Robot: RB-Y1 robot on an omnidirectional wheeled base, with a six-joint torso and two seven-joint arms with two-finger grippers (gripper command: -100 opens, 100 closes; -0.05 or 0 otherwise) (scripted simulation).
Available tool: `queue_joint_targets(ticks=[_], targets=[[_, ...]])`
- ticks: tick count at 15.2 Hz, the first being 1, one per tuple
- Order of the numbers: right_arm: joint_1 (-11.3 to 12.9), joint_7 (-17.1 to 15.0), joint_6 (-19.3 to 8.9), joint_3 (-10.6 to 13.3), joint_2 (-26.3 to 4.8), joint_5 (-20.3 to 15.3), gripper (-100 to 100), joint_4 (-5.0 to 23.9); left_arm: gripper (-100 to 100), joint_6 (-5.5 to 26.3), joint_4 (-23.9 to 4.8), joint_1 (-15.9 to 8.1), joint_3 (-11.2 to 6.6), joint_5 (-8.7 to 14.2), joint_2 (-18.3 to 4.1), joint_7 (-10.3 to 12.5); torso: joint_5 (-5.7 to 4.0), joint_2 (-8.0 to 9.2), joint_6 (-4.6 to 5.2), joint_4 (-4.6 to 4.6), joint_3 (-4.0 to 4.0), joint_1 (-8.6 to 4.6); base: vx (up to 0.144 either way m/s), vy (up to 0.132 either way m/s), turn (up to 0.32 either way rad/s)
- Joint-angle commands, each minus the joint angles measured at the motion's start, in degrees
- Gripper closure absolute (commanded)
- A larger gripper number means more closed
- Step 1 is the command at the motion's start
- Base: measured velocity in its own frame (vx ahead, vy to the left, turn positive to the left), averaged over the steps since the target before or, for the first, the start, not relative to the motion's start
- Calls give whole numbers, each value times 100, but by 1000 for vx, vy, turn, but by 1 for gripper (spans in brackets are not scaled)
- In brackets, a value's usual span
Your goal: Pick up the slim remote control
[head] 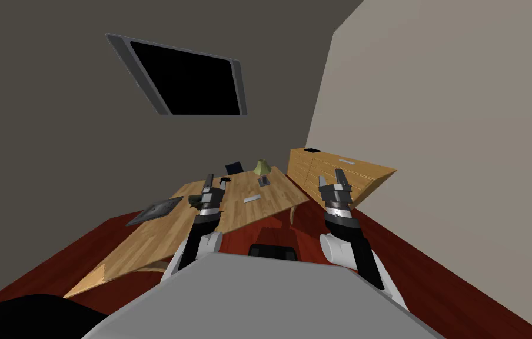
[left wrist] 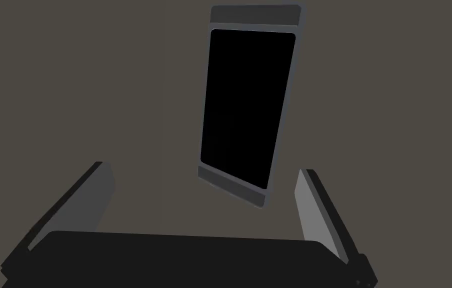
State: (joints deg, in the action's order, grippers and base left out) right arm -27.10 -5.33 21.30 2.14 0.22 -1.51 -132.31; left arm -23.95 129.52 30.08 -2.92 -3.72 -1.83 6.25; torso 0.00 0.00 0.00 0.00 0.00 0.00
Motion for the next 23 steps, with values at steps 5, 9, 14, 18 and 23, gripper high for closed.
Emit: queue_joint_targets(ticks=[5, 9, 14, 18, 23], targets=[[1, 0, 0, 1, 0, 0, 0, 0, -100, 478, -479, -269, -153, 184, -595, 80, -2, 24, 2, 5, 13, -10, -57, -28, -116], [2, 0, 0, 1, 0, 0, 0, 0, -100, 798, -826, -440, -257, 306, -831, 138, -2, 24, 5, 5, 13, -8, -54, -25, -159], [1, 0, 0, 0, 0, 0, 0, 0, -100, 1364, -1376, -749, -450, 533, -1181, 249, -1, 9, 3, 2, 5, -3, -21, -17, -151], [1, 0, 0, 0, 0, 0, 0, 0, -100, 1630, -1722, -866, -524, 619, -1295, 291, 0, 3, 4, 1, 2, 1, -10, -8, -139], [1, 0, 0, 0, 0, 0, 0, 0, -100, 2127, -2258, -1116, -681, 805, -1522, 380, 1, 2, 3, 0, 1, 2, -8, -7, -149]])
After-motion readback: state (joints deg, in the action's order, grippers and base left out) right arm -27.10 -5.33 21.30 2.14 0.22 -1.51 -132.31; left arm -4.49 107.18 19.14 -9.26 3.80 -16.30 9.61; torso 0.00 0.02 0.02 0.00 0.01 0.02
